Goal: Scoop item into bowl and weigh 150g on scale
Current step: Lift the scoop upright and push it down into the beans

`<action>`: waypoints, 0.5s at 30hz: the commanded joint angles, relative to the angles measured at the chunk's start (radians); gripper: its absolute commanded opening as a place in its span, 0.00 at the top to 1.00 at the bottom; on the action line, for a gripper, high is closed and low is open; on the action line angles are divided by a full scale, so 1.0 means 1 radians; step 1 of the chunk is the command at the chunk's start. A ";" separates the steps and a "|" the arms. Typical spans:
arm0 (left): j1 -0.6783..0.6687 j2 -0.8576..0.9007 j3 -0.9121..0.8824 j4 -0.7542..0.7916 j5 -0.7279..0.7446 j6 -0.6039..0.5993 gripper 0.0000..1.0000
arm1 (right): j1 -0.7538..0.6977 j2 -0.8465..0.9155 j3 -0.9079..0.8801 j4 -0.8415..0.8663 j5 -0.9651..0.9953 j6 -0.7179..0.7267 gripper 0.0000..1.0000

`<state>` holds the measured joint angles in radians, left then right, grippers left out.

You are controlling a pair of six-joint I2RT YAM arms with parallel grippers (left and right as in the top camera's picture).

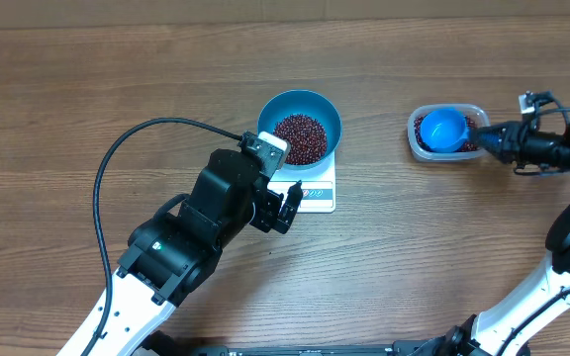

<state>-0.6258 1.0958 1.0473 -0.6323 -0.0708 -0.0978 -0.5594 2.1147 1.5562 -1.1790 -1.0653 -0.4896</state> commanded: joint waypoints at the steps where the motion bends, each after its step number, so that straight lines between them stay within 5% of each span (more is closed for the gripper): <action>1: 0.005 -0.011 -0.001 0.001 0.012 0.005 0.00 | 0.005 0.008 0.086 -0.034 0.080 -0.001 0.96; 15: 0.005 -0.011 -0.001 -0.007 0.011 0.005 0.00 | 0.034 0.006 0.332 -0.216 0.259 0.018 0.96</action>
<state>-0.6258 1.0958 1.0473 -0.6338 -0.0708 -0.0978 -0.5533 2.1162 1.8099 -1.3701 -0.8864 -0.4816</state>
